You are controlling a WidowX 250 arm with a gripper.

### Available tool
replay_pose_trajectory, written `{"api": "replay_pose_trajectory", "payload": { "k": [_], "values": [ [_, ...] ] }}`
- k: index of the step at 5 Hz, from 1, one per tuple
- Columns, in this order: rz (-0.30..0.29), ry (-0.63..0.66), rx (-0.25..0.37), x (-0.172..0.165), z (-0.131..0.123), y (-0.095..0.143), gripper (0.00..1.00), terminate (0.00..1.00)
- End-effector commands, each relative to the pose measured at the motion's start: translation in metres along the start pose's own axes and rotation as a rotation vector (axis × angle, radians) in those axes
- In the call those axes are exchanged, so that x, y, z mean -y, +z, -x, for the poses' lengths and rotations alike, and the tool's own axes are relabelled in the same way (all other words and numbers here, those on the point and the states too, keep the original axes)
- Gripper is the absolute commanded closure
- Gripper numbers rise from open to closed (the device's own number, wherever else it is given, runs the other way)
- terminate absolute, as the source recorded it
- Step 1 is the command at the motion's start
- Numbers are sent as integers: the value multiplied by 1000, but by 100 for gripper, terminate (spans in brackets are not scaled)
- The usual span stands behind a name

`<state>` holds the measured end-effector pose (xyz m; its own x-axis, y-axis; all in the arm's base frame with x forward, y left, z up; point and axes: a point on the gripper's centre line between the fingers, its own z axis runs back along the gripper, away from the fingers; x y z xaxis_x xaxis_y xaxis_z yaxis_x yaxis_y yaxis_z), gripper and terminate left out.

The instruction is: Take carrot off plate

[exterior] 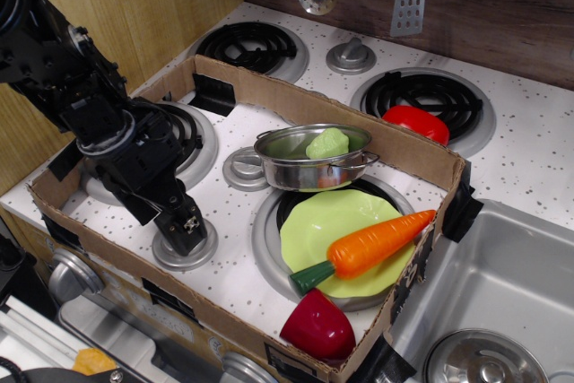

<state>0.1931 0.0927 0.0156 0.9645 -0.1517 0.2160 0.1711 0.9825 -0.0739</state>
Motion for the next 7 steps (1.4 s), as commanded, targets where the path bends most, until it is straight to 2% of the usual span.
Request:
{"api": "replay_pose_trajectory", "payload": {
  "k": [1, 2, 3, 4, 5, 6, 7],
  "values": [
    [0, 0, 0, 0, 0, 0, 0, 0],
    [-47, -65, -7, 13, -18, 36, 0, 0],
    [-92, -70, -52, 35, -35, 80, 0, 0],
    [-157, -23, -59, 66, -42, 99, 0, 0],
    [-124, 38, -69, 93, -49, 87, 0, 0],
    [-117, 23, -32, 121, -61, 70, 0, 0],
    [-141, -12, -10, 139, -68, 54, 0, 0]
  ]
}}
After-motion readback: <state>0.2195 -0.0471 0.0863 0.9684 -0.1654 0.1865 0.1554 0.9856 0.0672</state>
